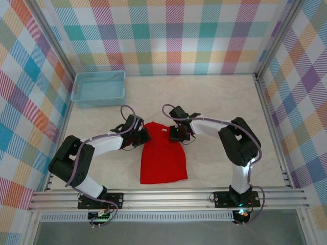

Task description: Fold the inside-out t-shirt

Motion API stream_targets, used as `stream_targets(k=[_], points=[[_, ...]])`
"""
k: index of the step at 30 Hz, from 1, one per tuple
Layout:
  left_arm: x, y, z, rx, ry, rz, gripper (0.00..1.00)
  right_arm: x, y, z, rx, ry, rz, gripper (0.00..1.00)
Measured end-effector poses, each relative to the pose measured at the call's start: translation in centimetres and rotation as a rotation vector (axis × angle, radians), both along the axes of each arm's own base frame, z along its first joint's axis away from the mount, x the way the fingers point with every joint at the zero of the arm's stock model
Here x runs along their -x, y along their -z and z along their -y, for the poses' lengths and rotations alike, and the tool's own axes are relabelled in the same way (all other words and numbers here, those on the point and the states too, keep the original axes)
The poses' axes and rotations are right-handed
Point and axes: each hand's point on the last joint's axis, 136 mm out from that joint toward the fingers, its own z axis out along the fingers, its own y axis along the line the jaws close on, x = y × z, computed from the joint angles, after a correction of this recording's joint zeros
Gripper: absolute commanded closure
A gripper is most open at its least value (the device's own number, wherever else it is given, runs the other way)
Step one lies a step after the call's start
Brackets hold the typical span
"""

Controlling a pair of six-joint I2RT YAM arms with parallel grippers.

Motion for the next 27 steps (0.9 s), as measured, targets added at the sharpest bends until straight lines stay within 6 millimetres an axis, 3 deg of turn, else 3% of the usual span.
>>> stream_targets(k=[5,12,21,27], points=[[-0.2,-0.2,-1.1,-0.003,-0.022,-0.003,1.0,0.8,-0.6,1.9,0.006,0.026,0.055,1.0],[0.5,-0.8,-0.9,0.023,0.001,0.003,1.0,1.0,-2.0,2.2,-0.047,0.035,0.113,1.0],[0.4,-1.4,-0.9,0.023,0.014,0.023,1.0,-0.4,-2.9,2.8,-0.1,0.059,0.119,1.0],[0.0,-2.0,-1.1,0.007,0.01,0.021,1.0,-1.2,-4.7,2.3,-0.111,0.028,0.159,1.0]])
